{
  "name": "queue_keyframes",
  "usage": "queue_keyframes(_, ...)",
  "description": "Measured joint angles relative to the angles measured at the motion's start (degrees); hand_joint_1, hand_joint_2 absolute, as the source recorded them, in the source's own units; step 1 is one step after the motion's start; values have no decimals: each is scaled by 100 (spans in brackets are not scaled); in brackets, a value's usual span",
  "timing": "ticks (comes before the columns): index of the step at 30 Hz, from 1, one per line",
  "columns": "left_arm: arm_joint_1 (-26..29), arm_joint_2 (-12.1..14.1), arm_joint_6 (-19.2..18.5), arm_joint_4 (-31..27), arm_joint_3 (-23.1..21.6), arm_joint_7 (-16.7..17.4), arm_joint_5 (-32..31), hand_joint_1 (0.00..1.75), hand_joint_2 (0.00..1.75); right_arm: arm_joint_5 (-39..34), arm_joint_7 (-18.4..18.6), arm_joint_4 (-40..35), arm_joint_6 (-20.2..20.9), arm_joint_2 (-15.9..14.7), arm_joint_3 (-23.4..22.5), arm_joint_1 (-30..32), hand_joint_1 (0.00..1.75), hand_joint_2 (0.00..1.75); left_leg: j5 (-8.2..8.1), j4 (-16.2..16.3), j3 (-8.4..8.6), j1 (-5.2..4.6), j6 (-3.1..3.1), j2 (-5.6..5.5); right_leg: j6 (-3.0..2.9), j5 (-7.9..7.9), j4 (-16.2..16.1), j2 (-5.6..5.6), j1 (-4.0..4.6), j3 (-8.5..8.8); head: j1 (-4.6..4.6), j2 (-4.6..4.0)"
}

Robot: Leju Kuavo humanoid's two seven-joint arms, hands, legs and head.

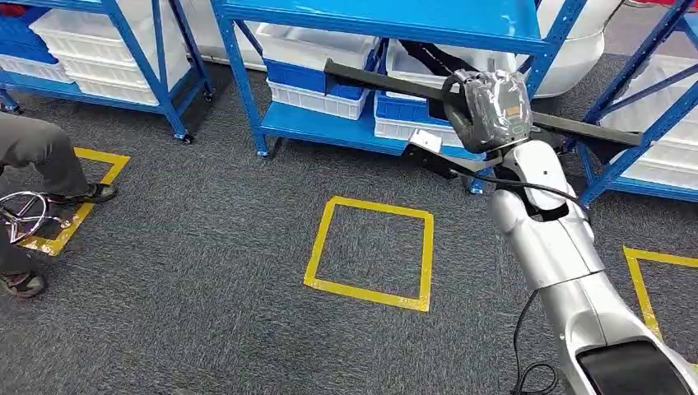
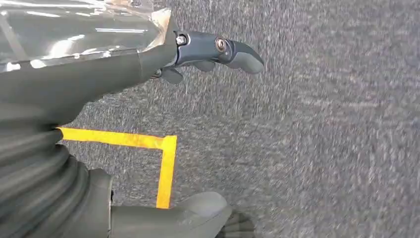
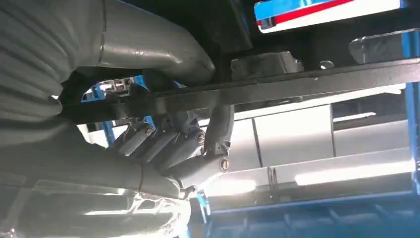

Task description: Take the parts from the cabinet and place them on the table.

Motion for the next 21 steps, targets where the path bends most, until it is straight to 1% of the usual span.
queue_keyframes(1,5,0,-6,0,0,17,-37,0,175,0,9,-20,-2,-28,-37,33,166,175,67,-11,-6,-5,-27,-16,-83,20,57,-1,17,-101,-18,0)
queue_keyframes(2,5,-4,-22,0,0,53,-74,0,175,0,13,-31,-2,-42,-61,64,166,175,135,-14,-26,-8,-40,-28,-104,35,69,3,17,-187,-24,0)
queue_keyframes(3,5,-4,-42,0,-2,81,-85,0,175,2,15,-44,-2,-50,-81,96,166,175,197,-35,-48,-11,-61,-34,-163,73,117,-2,26,-186,-29,0)
queue_keyframes(4,4,9,-50,2,-2,103,-96,0,175,9,17,-66,-2,-52,-101,140,166,175,217,-31,-108,-6,-95,-38,-264,142,103,-24,-26,-295,-26,0)
queue_keyframes(5,-6,9,-52,2,-2,118,-96,0,175,35,17,-79,0,-66,-120,154,166,175,-13,54,-162,25,-120,-29,-353,202,110,-40,-63,-294,-33,-2)
queue_keyframes(6,-7,11,-52,2,-2,133,-92,0,175,53,17,-94,2,-63,-127,165,166,175,-437,340,-231,26,-134,-29,-487,287,113,-34,-46,-389,-44,0)
queue_keyframes(7,-8,11,-52,2,-2,129,-81,0,175,79,17,-112,9,-55,-129,163,166,175,-787,716,-306,26,-150,-33,-545,356,114,-32,-21,-475,-57,0)
queue_keyframes(8,-12,11,-50,2,0,114,-74,0,175,105,13,-120,24,-40,-129,156,166,175,-1104,1181,-386,30,-164,-33,-563,436,114,-28,0,-573,-50,0)
queue_keyframes(9,-15,11,-50,2,2,100,-70,0,175,109,13,-118,50,-22,-129,155,166,175,-1269,1569,-432,30,-167,-33,-568,512,119,-22,19,-664,-48,0)
queue_keyframes(10,-17,9,-50,2,4,89,-65,0,175,120,13,-118,68,-11,-129,160,166,175,-1224,1842,-410,30,-156,-33,-570,600,120,-14,41,-772,-53,0)
queue_keyframes(11,-19,4,-50,2,4,83,-65,0,175,133,13,-118,72,-4,-129,160,166,175,-1039,1845,-300,29,-133,-33,-566,675,120,-14,58,-867,-48,0)
queue_keyframes(12,-20,4,-50,2,4,79,-65,0,175,133,13,-120,74,-2,-129,156,166,175,-816,1683,-106,28,-96,-33,-560,752,120,-13,77,-961,-53,0)
queue_keyframes(13,-24,4,-48,2,4,72,-65,0,175,135,13,-122,74,0,-133,152,166,175,-650,1333,215,17,-39,-40,-552,831,117,-9,97,-1051,-50,0)
queue_keyframes(14,-33,4,-48,-4,4,68,-65,0,175,136,13,-136,77,0,-140,146,166,175,-692,869,615,-8,35,-61,-541,898,119,-8,106,-1105,-50,0)
queue_keyframes(15,-43,18,-44,-24,9,68,-65,0,175,142,13,-160,77,9,-153,146,166,175,-1037,274,1022,-45,109,-68,-504,947,118,-11,119,-1136,-46,0)
queue_keyframes(16,-54,15,-35,-33,15,52,-65,0,175,144,13,-162,81,8,-166,114,166,175,-1148,-94,1198,-56,71,-68,-474,1007,114,-41,102,-1148,-26,0)
queue_keyframes(17,-56,11,-33,-33,22,50,-65,0,175,144,13,-164,83,15,-164,77,166,175,-1075,-49,1124,-106,87,-71,-421,1113,45,-53,68,-1150,-39,0)
queue_keyframes(18,-57,13,-20,-33,24,50,-65,0,175,146,13,-164,87,31,-166,76,166,175,-1016,-81,1103,-145,139,-67,-376,1202,-14,-52,40,-1153,-72,0)
queue_keyframes(19,-49,17,-15,-31,24,50,-65,0,175,153,13,-162,87,28,-166,83,166,175,-897,-158,1057,-148,167,-56,-334,1305,-84,-47,59,-1159,-57,0)
queue_keyframes(20,-41,-7,-17,-24,24,52,-61,0,175,159,13,-153,90,20,-166,91,166,175,-743,-251,1002,-68,170,13,-343,1211,-37,-28,77,-1214,-61,0)
queue_keyframes(21,-41,-2,-17,-24,24,52,-59,0,175,168,7,-153,105,11,-166,79,166,175,-638,-300,943,-86,204,5,-403,891,112,-10,97,-1298,-40,0)
